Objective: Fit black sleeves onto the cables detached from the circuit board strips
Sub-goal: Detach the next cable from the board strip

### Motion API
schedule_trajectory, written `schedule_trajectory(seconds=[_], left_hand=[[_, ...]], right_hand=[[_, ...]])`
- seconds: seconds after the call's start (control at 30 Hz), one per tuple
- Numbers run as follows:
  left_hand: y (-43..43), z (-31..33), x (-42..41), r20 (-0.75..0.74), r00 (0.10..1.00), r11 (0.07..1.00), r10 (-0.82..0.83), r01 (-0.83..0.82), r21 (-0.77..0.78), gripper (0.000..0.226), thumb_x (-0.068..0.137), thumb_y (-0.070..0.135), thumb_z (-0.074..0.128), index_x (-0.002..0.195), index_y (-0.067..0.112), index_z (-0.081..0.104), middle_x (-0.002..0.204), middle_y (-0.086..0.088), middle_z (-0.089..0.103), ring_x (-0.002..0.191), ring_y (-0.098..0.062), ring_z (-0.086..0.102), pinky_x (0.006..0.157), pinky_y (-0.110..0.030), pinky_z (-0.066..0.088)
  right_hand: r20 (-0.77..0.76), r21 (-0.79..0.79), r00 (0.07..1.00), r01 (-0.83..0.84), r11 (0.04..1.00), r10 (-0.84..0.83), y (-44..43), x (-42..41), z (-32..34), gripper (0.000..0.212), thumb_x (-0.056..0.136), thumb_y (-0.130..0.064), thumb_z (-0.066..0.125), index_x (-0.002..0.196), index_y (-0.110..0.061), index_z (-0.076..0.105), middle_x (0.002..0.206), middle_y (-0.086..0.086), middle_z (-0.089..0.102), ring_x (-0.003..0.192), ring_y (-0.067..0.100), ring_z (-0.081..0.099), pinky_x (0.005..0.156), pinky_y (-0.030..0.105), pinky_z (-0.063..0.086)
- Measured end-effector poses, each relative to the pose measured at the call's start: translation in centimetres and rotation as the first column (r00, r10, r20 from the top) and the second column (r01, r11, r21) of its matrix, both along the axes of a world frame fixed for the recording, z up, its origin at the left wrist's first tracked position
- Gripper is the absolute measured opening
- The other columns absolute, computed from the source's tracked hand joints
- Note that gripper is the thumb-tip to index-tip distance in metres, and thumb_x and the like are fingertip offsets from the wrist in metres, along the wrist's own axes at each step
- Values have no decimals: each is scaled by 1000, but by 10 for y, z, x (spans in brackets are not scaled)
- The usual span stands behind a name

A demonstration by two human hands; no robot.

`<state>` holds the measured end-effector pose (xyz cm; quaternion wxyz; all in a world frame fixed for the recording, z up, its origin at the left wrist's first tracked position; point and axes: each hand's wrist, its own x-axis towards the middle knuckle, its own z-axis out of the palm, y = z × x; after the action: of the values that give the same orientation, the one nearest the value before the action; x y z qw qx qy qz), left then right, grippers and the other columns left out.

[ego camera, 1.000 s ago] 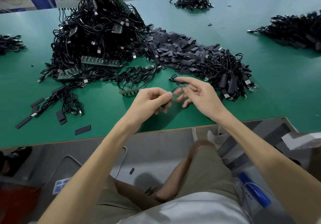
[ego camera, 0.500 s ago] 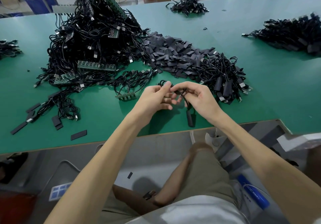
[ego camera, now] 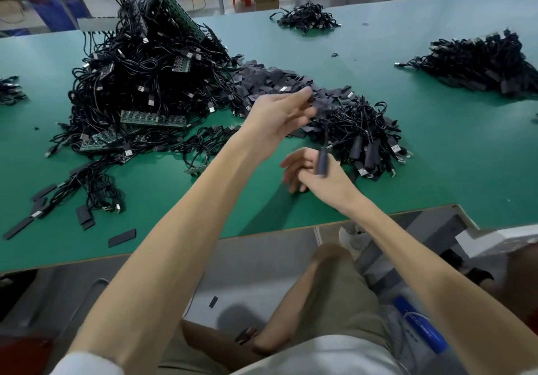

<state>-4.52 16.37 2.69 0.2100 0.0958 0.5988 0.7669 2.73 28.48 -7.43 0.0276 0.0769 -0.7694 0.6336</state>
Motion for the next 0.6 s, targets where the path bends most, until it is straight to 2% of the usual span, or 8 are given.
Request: schedule_trajectory(seconds=[0.1,0.17,0.27,0.37,0.43,0.5,0.6], left_hand=[[25,13,-1,33,997,989,-66,61,134,28,96,11,69,115,-9,61,111,-24,73,97,-30,75,76,-27,63],[30,12,2,11,992,987,-124,122,106,34,98,15,68,123,-5,58,124,-23,68,103,-36,73,79,-34,63],[14,2,3,-134,981,982,-139,119,-150,30,99,16,66,126,4,64,121,-13,72,100,-29,75,78,-34,62],[-17,-9,2,-354,927,910,-126,-34,-413,22,98,11,66,119,6,70,106,-11,76,88,-18,74,73,-32,58],[-40,-14,0,-508,851,802,-131,-210,-559,20,95,9,68,114,7,73,94,-7,74,80,-15,68,72,-31,54],[-67,-17,-3,-588,789,646,-177,-358,-675,17,92,16,73,109,12,75,93,-4,72,82,-17,66,78,-31,54],[-107,-17,-7,-526,807,431,-268,-388,-815,33,83,37,83,106,16,74,97,-1,66,88,-19,62,81,-32,50]], right_hand=[[-10,41,1000,5,999,-5,2,0,0,41,89,16,37,104,-9,66,85,6,76,68,25,70,63,30,50],[-4,46,1000,5,999,-5,2,1,0,41,90,15,37,104,-10,67,85,6,76,69,26,71,65,32,51],[13,33,1000,14,999,-15,0,1,0,41,88,16,36,105,-7,66,85,8,76,67,23,70,63,30,50],[11,20,1000,18,1000,-18,-2,1,0,43,85,19,35,104,-5,66,85,13,74,64,23,69,60,28,48],[7,20,1000,24,1000,-24,-3,1,1,44,83,19,35,102,-7,65,82,12,74,63,23,69,60,28,49],[1,26,1000,23,999,-23,-3,2,2,43,84,18,35,101,-9,65,81,9,75,64,22,69,61,29,50],[-5,43,1000,19,999,-19,-2,4,4,43,86,18,36,101,-9,66,82,10,75,65,23,70,62,30,51]])
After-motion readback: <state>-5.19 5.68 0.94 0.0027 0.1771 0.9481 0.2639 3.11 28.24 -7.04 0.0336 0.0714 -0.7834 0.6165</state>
